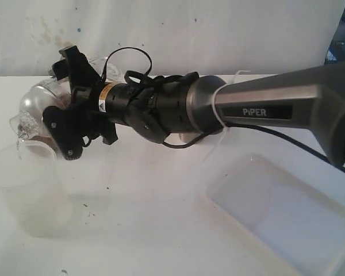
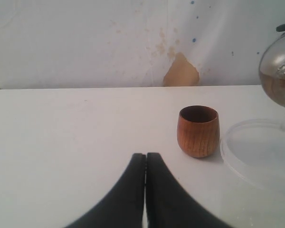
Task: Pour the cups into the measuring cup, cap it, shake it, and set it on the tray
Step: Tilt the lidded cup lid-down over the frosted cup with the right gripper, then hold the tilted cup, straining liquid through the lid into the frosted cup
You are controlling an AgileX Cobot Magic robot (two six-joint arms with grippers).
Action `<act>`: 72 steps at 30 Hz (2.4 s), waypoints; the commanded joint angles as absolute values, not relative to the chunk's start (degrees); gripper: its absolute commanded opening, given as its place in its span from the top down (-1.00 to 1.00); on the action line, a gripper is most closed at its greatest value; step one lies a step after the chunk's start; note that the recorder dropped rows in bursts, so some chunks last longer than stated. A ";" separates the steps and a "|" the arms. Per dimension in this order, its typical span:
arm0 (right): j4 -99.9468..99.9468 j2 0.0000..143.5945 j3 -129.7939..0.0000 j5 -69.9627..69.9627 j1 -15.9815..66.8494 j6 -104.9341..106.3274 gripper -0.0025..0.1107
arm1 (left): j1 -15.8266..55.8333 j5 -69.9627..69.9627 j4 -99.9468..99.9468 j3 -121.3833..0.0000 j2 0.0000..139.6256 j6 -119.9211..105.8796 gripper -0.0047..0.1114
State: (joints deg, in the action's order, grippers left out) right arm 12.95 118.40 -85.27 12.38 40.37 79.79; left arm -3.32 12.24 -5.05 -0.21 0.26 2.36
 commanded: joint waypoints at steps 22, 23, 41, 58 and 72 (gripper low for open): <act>13.20 117.59 -87.90 24.09 39.33 91.29 0.96 | -3.31 11.63 -4.70 0.00 0.00 2.53 0.90; 13.20 117.59 -88.51 24.09 39.33 91.29 0.96 | -3.31 11.63 -4.70 0.00 0.00 2.53 0.90; 13.20 117.59 -90.74 23.46 37.95 91.29 0.96 | -3.31 11.63 -4.70 0.00 0.00 2.53 0.90; 13.20 117.59 -90.74 24.54 37.61 96.17 0.96 | -3.31 11.63 -4.70 0.00 0.00 2.53 0.90; 13.20 117.59 -90.74 25.23 37.61 96.42 0.96 | -3.31 11.63 -4.70 0.00 0.00 2.53 0.90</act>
State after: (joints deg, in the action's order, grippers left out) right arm 13.78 118.51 -90.02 21.40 38.01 96.14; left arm -3.32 12.24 -5.05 -0.21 0.26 2.36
